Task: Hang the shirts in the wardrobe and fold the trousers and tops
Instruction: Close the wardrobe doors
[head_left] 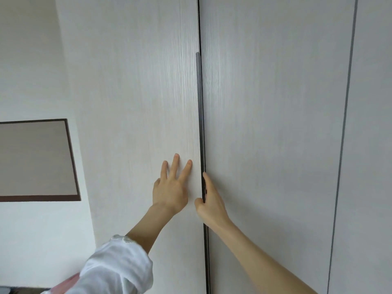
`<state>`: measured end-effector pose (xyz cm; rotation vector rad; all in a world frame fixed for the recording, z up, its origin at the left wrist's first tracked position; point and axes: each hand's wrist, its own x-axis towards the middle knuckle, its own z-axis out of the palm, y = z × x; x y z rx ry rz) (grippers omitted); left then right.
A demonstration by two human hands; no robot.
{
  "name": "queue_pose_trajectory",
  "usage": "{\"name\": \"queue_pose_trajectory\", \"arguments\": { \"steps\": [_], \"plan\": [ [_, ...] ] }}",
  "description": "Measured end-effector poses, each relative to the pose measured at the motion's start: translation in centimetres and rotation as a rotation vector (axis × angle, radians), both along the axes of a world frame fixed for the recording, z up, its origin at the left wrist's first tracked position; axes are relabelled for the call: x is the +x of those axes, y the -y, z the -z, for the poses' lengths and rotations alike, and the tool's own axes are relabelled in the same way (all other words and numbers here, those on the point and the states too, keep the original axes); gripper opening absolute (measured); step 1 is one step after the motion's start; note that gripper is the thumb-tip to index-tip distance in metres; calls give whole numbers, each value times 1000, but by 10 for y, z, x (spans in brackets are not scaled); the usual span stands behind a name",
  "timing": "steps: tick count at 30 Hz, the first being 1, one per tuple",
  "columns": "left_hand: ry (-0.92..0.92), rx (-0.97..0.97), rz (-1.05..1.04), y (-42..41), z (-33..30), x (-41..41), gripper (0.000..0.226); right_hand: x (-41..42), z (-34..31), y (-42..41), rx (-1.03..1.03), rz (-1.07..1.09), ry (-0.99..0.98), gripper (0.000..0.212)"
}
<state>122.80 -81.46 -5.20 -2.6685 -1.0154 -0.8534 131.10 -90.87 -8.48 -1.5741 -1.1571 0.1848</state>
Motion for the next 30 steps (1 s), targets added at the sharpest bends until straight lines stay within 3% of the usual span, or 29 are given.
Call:
{"name": "queue_pose_trajectory", "arguments": {
  "steps": [7, 13, 15, 19, 22, 26, 30],
  "plan": [
    [-18, -32, -45, -14, 2, 24, 75, 33, -1, -26, 23, -27, -135, 72],
    [-54, 10, -60, -25, 2, 26, 75, 40, -5, -32, 21, -36, -62, 69],
    [-65, -1, -58, -27, 2, 26, 74, 35, -11, -33, -72, 45, 86, 66],
    [-30, -7, -73, -33, 1, 23, 79, 24, -12, -36, -129, 428, 677, 69],
    [-49, 51, -111, -44, -6, 14, 87, 42, -15, -38, -236, 492, 962, 75],
    [-61, 85, -125, -52, -19, 18, 97, 67, -21, -39, -405, 543, 1143, 73],
    [-13, 44, -132, -52, -30, 34, 112, 66, -25, -38, -412, 483, 1106, 75]
  ]
}}
